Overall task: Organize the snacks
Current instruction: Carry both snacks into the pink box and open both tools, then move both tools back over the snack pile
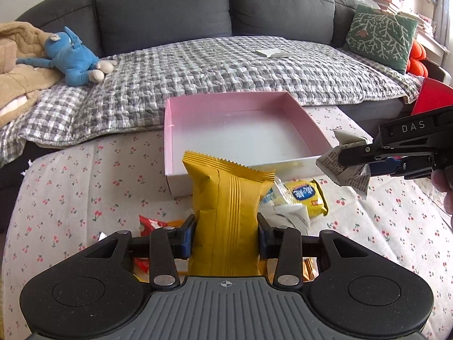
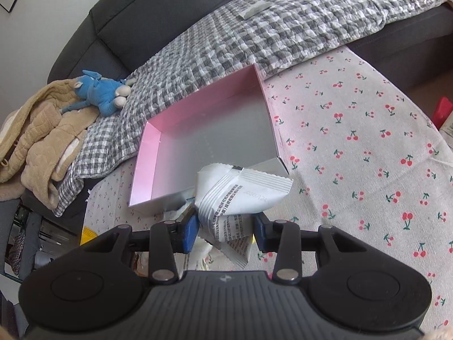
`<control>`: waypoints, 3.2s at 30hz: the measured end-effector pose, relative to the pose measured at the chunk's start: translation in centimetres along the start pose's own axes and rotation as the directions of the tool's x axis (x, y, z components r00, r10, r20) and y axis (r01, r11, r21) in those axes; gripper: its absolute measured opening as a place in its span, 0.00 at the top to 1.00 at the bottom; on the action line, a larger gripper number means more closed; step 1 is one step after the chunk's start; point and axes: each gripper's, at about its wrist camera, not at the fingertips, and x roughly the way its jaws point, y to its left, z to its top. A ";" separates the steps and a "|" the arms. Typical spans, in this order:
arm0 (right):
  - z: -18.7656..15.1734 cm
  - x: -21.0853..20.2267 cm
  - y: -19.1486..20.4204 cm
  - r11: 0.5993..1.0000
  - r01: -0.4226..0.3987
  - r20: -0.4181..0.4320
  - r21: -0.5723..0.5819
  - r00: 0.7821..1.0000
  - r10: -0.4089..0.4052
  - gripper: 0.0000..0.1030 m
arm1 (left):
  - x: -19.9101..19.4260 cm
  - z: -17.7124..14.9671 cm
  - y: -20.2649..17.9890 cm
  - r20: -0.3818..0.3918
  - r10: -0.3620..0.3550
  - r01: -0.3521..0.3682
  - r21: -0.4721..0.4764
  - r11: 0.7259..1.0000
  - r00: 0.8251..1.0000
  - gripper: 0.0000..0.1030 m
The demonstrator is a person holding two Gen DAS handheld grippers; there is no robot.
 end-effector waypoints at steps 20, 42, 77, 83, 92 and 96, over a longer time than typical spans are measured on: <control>5.5 5.8 -1.6 0.998 -0.057 0.051 -0.026 0.997 0.058 0.64 | 10.3 8.5 0.2 0.047 0.123 -0.124 0.002 0.992 0.991 0.62; 5.9 5.1 -1.1 0.996 -0.007 0.091 -0.093 0.996 0.015 0.32 | 10.9 7.9 0.2 0.055 0.165 -0.162 -0.066 0.985 0.985 0.19; -1.0 0.2 -0.4 0.992 0.053 0.005 -0.113 0.999 -0.053 0.14 | 0.7 -2.4 1.8 0.017 0.124 -0.122 -0.076 0.990 0.992 0.06; -2.7 -0.6 0.4 0.977 0.089 0.036 -0.195 0.996 -0.084 0.13 | -0.4 -4.3 1.5 0.016 0.110 -0.109 -0.055 0.993 0.994 0.05; -5.0 -1.4 1.7 0.947 0.078 0.076 -0.313 0.995 -0.057 0.09 | -1.6 -6.8 2.1 0.005 0.102 -0.101 -0.064 0.993 0.995 0.05; -6.1 -1.7 2.0 0.937 0.068 0.091 -0.343 0.995 -0.039 0.07 | -2.1 -8.1 2.2 0.007 0.097 -0.096 -0.068 0.993 0.995 0.05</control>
